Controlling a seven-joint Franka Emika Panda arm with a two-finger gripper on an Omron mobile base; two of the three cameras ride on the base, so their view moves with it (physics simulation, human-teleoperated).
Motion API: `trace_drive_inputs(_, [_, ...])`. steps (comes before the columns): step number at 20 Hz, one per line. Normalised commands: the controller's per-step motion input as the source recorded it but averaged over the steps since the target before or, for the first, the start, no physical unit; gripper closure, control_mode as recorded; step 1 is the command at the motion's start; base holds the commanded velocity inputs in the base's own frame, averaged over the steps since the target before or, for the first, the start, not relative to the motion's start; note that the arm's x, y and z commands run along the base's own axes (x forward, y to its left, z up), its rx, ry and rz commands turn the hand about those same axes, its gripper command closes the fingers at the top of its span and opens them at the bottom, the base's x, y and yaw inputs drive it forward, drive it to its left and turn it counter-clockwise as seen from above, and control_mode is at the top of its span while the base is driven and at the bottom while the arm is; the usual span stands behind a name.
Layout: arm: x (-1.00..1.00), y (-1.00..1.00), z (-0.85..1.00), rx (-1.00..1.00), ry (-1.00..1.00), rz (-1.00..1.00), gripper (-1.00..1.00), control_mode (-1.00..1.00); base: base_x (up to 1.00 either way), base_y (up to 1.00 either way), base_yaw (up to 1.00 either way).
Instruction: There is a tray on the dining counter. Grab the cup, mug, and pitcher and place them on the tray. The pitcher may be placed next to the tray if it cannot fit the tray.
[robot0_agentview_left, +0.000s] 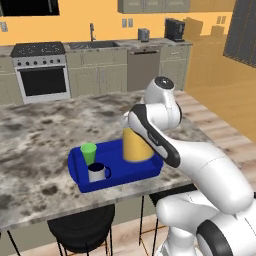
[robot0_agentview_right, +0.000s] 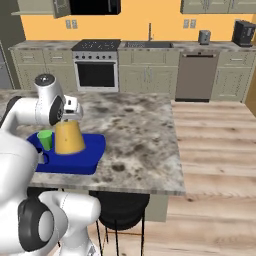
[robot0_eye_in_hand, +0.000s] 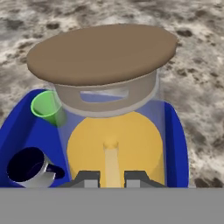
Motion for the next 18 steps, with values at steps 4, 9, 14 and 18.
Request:
trace_drive_inputs(4, [0.21, 0.03, 0.00, 0.01, 0.00, 0.05, 1.00, -1.00, 0.00, 0.00, 0.00])
trace_drive_inputs(9, [0.24, 0.00, 0.00, 0.01, 0.00, 0.06, 1.00, -1.00, 0.00, 0.00, 0.00])
trace_drive_inputs(14, [0.07, 0.03, 0.00, 0.00, 0.05, 0.05, 1.00, -1.00, 0.00, 0.00, 0.00])
trace_drive_inputs(18, [0.00, 0.10, -0.01, 0.00, 0.09, 0.05, 1.00, -1.00, 0.00, 0.00, 0.00])
